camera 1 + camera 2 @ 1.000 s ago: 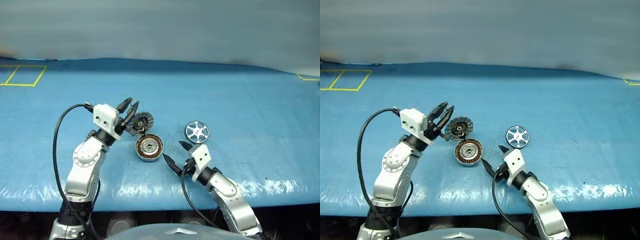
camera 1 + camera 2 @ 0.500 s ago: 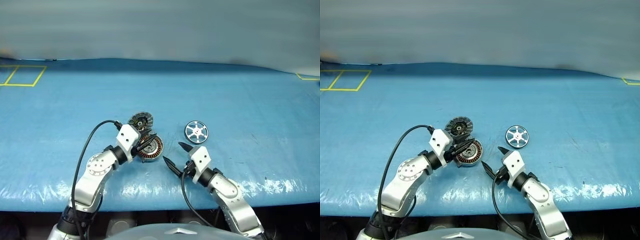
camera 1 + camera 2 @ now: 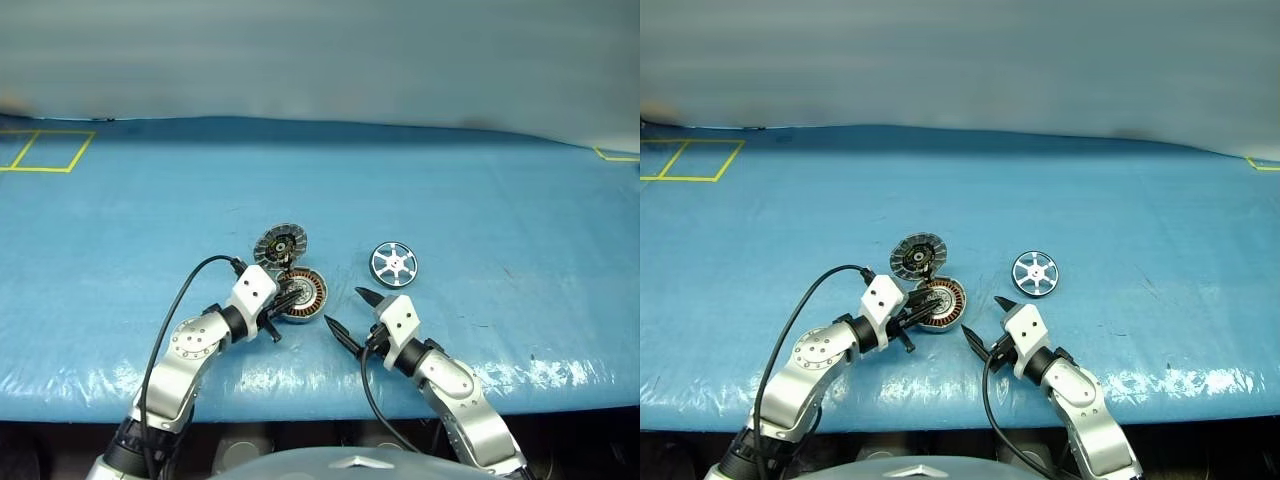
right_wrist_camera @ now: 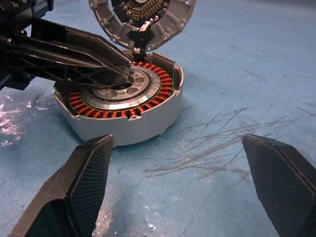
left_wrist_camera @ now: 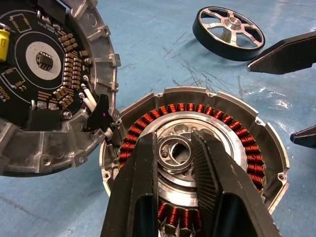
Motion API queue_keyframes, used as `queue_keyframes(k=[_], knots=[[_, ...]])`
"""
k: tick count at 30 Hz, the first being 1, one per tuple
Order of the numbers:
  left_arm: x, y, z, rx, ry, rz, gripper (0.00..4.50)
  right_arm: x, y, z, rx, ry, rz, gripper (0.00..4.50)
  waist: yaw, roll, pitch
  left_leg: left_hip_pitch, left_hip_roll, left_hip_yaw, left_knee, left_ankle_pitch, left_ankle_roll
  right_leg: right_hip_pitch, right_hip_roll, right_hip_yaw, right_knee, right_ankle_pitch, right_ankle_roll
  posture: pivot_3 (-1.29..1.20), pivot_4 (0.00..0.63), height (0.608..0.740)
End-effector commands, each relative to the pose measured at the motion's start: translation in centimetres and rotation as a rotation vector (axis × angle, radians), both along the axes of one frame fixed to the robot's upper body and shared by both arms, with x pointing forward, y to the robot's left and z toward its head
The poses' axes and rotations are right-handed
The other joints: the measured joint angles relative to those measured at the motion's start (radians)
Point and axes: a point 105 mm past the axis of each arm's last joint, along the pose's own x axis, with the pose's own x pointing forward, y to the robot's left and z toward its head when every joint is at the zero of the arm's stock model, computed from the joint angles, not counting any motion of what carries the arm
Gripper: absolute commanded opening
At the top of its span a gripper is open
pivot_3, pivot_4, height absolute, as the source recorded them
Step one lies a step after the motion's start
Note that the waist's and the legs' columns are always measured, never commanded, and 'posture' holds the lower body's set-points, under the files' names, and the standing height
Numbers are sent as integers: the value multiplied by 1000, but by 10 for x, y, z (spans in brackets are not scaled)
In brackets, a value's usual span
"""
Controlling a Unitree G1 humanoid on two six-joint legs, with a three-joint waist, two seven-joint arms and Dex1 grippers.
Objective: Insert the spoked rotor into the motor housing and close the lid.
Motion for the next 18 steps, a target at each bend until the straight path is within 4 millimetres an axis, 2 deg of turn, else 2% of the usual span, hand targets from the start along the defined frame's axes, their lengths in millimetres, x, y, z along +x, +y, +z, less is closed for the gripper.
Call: queue_keyframes(k=[1,12,16,18], knots=[[0,-6,3,-2,-14,-35,636,2,1,8,6,-33,1,4391,0,0,0,0,0,0,0,0,0,0,0,0,0,0,0,0,150,740],[-1,-10,-3,34,-1,-82,636,0,-1,6,2,-23,-9,4391,0,0,0,0,0,0,0,0,0,0,0,0,0,0,0,0,150,740],[-1,-7,2,9,-12,-67,2039,0,-1,7,3,-26,-10,4391,0,0,0,0,0,0,0,0,0,0,0,0,0,0,0,0,150,740],[1,-5,12,-31,-54,-47,2659,0,-2,9,4,-29,-8,4391,-1,0,0,0,0,0,0,0,0,0,0,0,0,0,0,0,150,740]])
